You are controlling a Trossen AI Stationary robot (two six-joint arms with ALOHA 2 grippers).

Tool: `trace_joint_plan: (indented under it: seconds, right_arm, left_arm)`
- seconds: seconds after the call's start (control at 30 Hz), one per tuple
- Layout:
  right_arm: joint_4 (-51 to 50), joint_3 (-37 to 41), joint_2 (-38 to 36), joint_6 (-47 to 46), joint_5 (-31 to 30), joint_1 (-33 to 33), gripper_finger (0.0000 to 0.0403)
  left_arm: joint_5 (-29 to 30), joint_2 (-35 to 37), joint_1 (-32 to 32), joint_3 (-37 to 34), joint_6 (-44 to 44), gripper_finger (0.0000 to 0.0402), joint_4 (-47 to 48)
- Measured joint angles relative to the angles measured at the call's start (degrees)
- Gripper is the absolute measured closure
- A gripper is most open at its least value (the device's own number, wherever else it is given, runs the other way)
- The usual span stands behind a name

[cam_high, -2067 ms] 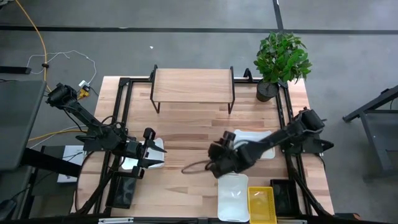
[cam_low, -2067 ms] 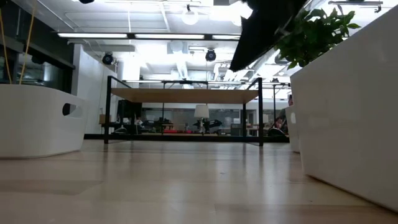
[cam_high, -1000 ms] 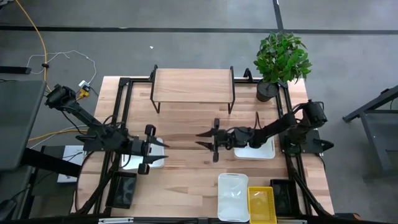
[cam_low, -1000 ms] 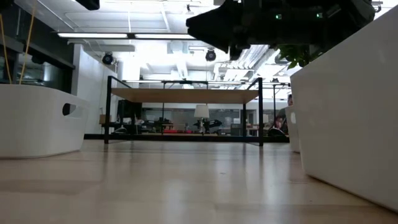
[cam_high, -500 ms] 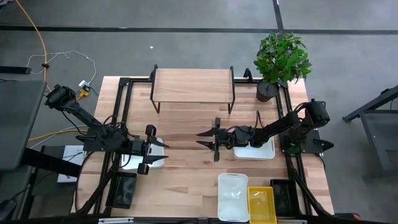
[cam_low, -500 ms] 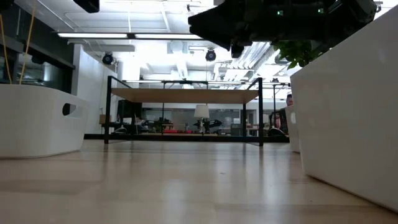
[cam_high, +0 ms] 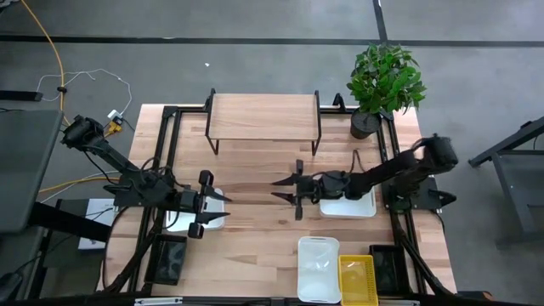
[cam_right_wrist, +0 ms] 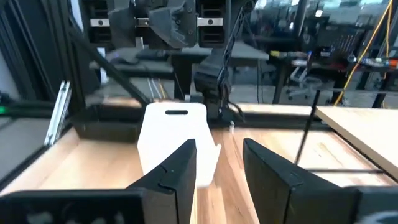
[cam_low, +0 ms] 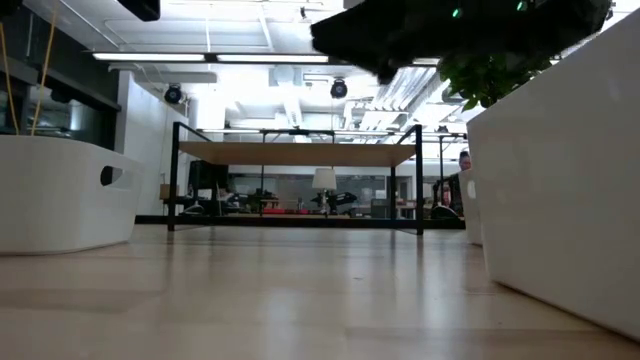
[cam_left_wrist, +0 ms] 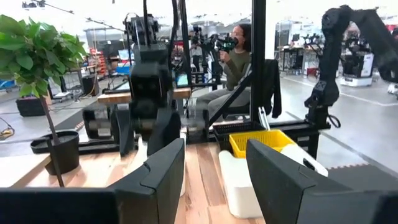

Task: Stack baskets on shelf by color
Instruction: Stack the left black bin on the stacked black bins

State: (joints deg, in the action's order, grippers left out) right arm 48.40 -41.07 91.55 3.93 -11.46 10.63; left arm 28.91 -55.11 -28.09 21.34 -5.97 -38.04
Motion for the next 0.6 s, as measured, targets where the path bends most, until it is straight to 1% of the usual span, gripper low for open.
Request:
trace_joint_plan:
  seconds: [0.07, 0.13, 0.2, 0.27, 0.37, 0.47, 0.6]
  right_arm:
    - [-6.5, 0.8, -5.0, 0.0, 0.0, 0.0, 0.0284]
    - [-8.6, 4.2, -10.2, -0.3, -0.1, 0.4, 0.0284]
    - [-4.6, 9.8, -15.0, -0.4, -2.2, 1.4, 0.0284]
    - [2.0, 16.1, -19.8, -0.8, -5.2, 2.5, 0.0284]
    - [9.5, 24.0, -25.6, -4.3, -5.7, 3.2, 0.0284]
    - [13.2, 28.0, -29.4, -7.2, -2.5, 3.7, 0.0284]
    - [13.2, 28.8, -31.0, -8.0, -1.0, 4.5, 0.0284]
  left_arm:
    - [-0.1, 0.0, -0.2, 0.0, 0.0, 0.0241, 0.6]
    - [-0.1, 0.0, -0.5, 0.0, 0.0, 0.0241, 1.0]
    - [-0.1, 0.0, -0.5, 0.0, 0.0, 0.0241, 1.0]
    - [-0.1, 0.0, -0.4, 0.0, -0.1, 0.0241, 1.0]
    - [0.0, 0.0, 0.0, 0.0, -0.1, 0.0241, 0.9]
    - [0.0, 0.0, 0.8, 0.0, -0.1, 0.0241, 0.5]
    - [0.0, 0.0, 2.2, 0.0, 1.0, 0.0241, 0.4]
